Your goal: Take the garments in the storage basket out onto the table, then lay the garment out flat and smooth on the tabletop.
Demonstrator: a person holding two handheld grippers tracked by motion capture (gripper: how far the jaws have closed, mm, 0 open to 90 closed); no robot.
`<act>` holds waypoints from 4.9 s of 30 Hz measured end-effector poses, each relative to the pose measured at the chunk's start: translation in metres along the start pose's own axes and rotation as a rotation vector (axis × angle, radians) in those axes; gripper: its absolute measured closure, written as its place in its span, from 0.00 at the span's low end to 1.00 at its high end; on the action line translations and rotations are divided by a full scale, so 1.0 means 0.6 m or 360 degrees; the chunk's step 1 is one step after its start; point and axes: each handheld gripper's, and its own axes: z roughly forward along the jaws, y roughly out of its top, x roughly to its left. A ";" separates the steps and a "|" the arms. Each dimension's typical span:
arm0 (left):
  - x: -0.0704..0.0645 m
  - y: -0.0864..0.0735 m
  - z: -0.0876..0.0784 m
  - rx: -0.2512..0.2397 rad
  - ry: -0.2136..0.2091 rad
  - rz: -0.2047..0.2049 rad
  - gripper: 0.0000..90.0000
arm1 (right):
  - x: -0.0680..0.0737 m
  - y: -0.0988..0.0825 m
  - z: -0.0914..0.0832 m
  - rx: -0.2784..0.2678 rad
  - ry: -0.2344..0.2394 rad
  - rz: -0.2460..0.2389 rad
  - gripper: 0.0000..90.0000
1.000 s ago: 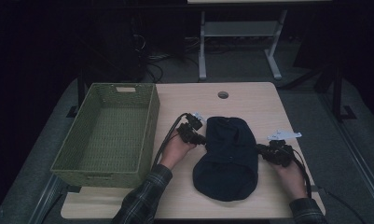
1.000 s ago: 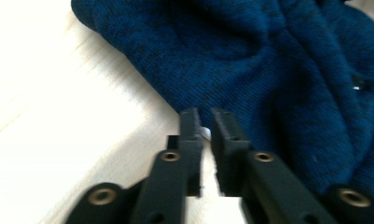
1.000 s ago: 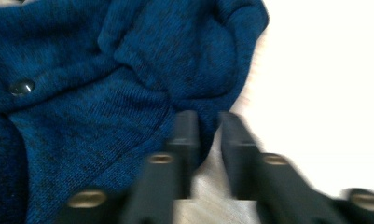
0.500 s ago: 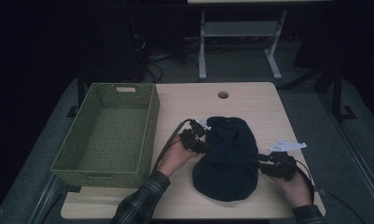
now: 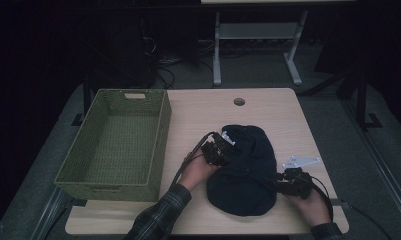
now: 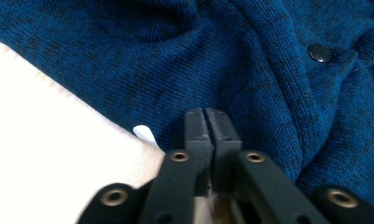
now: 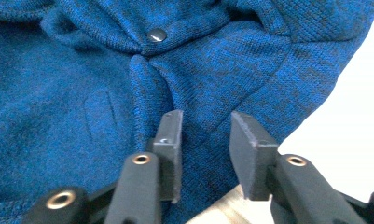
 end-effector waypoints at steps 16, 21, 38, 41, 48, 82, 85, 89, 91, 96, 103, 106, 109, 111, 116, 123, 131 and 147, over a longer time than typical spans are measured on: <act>0.026 -0.032 -0.038 -0.0039 0.0043 -0.0097 1.00 | 0.001 0.003 -0.004 0.0037 -0.0070 -0.0068 1.00; 0.031 -0.038 -0.043 -0.0043 0.0013 -0.0123 1.00 | 0.005 0.006 0.000 0.0040 -0.0066 -0.0083 1.00; 0.046 -0.056 -0.058 -0.0078 0.0059 -0.0166 1.00 | -0.017 0.017 0.007 0.0089 -0.0122 -0.0082 1.00; 0.036 -0.050 -0.060 -0.0104 0.0022 -0.0151 1.00 | -0.018 0.017 0.007 0.0087 -0.0115 -0.0083 1.00; 0.011 -0.040 -0.045 -0.0114 -0.0022 -0.0071 0.98 | -0.024 0.019 0.000 0.0021 -0.0075 -0.0049 0.83; 0.024 -0.028 -0.013 -0.0070 -0.0056 -0.0097 1.00 | 0.120 0.114 0.091 0.0015 0.0184 -0.0479 0.96; 0.024 -0.029 -0.013 -0.0071 -0.0060 -0.0105 1.00 | 0.118 0.109 0.075 0.0000 0.0208 -0.0491 0.96; 0.026 -0.030 -0.014 -0.0076 -0.0066 -0.0122 1.00 | 0.105 0.085 0.049 0.0007 0.0245 -0.0475 0.96; 0.027 -0.030 -0.014 -0.0079 -0.0071 -0.0120 1.00 | 0.093 0.061 0.038 0.0045 0.0247 -0.0439 0.96; 0.028 -0.031 -0.013 -0.0085 -0.0078 -0.0123 1.00 | 0.074 0.042 0.040 0.0075 0.0228 -0.0399 0.95; 0.017 -0.030 -0.027 -0.0071 -0.0089 -0.0077 0.94 | 0.076 0.050 0.017 -0.0057 0.0256 -0.0391 0.70; 0.006 -0.025 -0.038 -0.0099 -0.0093 -0.0059 0.92 | 0.055 0.058 -0.014 -0.0157 0.0228 -0.0323 0.76; -0.001 -0.020 -0.045 -0.0112 -0.0083 -0.0034 0.90 | 0.032 0.060 -0.024 -0.0164 0.0134 -0.0303 0.83; -0.012 -0.011 -0.046 -0.0152 -0.0099 -0.0033 0.88 | -0.012 0.058 -0.026 -0.0142 0.0035 -0.0230 0.94; -0.027 -0.004 -0.017 -0.0103 -0.0103 -0.0010 0.86 | -0.052 0.057 0.000 -0.0022 -0.0051 -0.0182 1.00; -0.023 -0.014 -0.003 -0.0025 -0.0090 -0.0022 1.00 | -0.059 0.045 0.019 0.0131 -0.0063 -0.0162 1.00; -0.025 -0.056 -0.029 -0.0014 -0.0083 -0.0047 1.00 | -0.006 0.035 0.018 0.0172 -0.0002 -0.0265 1.00; -0.036 -0.100 -0.104 -0.0165 -0.0074 -0.0111 0.96 | 0.026 0.060 -0.016 -0.0057 0.0071 -0.0258 1.00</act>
